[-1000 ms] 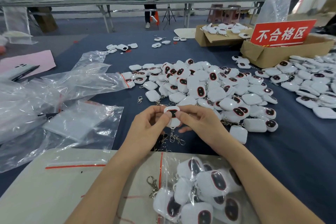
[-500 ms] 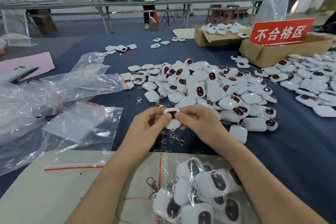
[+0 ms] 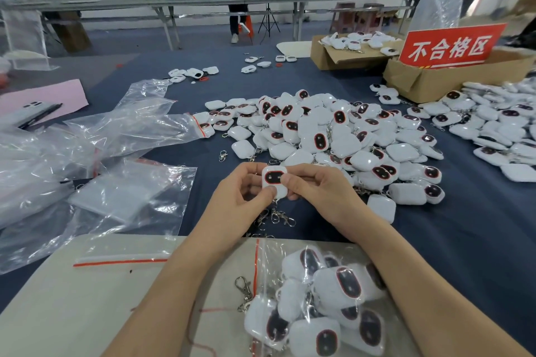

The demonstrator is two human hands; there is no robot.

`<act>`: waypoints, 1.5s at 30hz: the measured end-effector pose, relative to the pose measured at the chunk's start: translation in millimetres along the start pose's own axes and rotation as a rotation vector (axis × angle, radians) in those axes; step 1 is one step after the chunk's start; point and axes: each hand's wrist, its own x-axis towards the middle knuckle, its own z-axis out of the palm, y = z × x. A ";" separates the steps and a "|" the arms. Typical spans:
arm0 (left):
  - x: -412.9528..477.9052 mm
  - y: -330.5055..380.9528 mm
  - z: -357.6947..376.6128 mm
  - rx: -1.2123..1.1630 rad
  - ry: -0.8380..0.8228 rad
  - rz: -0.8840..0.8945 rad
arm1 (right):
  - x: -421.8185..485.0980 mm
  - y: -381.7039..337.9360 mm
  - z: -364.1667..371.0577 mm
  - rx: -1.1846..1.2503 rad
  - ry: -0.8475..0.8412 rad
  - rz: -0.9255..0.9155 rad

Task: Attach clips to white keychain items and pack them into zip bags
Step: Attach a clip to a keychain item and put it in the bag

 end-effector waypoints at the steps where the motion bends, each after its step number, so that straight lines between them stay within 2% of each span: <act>1: 0.0 -1.0 -0.2 0.011 0.002 0.001 | 0.1 0.0 0.0 -0.008 -0.007 0.000; 14: 1.0 -1.3 0.6 -0.031 0.022 -0.005 | 2.7 0.4 2.2 -0.020 0.017 0.034; 21: -1.8 4.2 0.2 -0.053 -0.008 0.059 | 5.5 7.9 2.2 0.131 0.114 0.106; 24: -0.4 4.0 4.8 -0.006 0.015 0.074 | 3.9 6.0 2.3 0.105 0.015 0.091; 27: -0.1 2.0 12.2 0.086 0.093 0.073 | -0.3 0.6 -1.4 0.256 -0.195 0.092; 29: 0.8 1.8 13.2 0.130 0.107 0.088 | -1.1 -1.5 -4.2 0.287 -0.260 0.079; 32: 1.9 -2.2 10.7 0.184 0.101 0.078 | 0.0 0.1 -2.2 0.111 -0.182 0.064; 37: -0.1 -3.2 12.2 0.191 0.010 0.104 | 2.8 2.8 1.5 0.119 -0.071 0.103; 40: -0.4 -4.0 11.8 0.246 0.035 0.125 | 2.2 2.1 5.7 0.043 -0.060 0.091; 45: 1.6 -4.5 9.9 0.215 0.105 0.088 | 4.1 1.6 9.1 0.056 -0.014 0.124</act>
